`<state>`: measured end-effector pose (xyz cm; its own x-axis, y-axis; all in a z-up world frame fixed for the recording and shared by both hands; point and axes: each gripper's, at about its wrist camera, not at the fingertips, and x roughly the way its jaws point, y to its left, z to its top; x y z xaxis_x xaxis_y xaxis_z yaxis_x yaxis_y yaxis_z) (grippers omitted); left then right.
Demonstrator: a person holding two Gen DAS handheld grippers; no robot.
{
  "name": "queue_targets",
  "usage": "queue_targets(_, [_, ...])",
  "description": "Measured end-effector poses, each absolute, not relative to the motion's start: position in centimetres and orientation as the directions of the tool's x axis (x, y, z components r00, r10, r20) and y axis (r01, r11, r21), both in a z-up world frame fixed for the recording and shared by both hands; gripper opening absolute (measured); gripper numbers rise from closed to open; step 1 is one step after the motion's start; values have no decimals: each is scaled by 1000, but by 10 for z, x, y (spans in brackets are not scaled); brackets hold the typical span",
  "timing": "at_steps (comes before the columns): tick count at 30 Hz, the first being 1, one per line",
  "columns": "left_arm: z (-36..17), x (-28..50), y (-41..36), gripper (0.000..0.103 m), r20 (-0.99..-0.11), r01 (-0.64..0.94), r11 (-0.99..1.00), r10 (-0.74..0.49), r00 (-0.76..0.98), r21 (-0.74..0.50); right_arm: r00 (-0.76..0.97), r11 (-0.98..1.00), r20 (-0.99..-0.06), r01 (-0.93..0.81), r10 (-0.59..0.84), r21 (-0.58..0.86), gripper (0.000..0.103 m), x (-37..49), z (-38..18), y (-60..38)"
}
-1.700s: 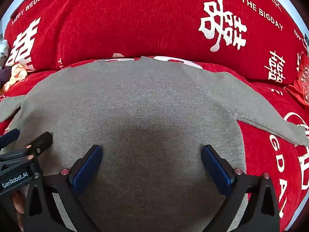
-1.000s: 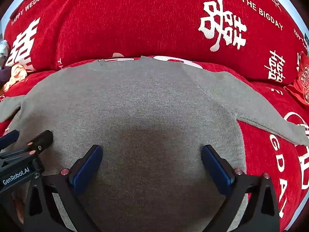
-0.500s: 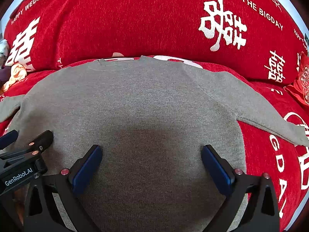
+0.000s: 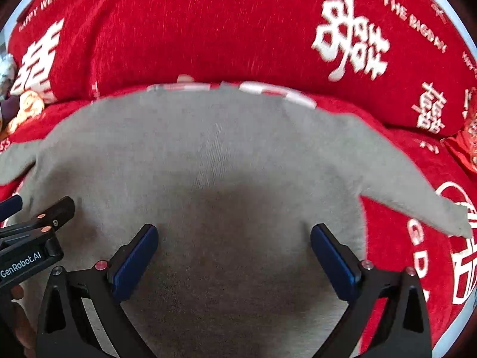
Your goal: Fold small clothes
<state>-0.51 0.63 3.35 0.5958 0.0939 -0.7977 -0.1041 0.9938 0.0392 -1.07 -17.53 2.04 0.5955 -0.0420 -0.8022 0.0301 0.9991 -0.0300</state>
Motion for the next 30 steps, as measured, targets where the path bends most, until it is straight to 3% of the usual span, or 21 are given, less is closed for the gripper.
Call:
queue_targets(3, [51, -11, 5, 103, -752, -101, 994, 94, 652, 36, 620, 998, -783, 34, -55, -44, 102, -14, 32, -174])
queue_targets(30, [71, -5, -85, 103, -764, 60, 991, 55, 643, 122, 666, 976, -739, 210, -103, 54, 102, -30, 43, -266])
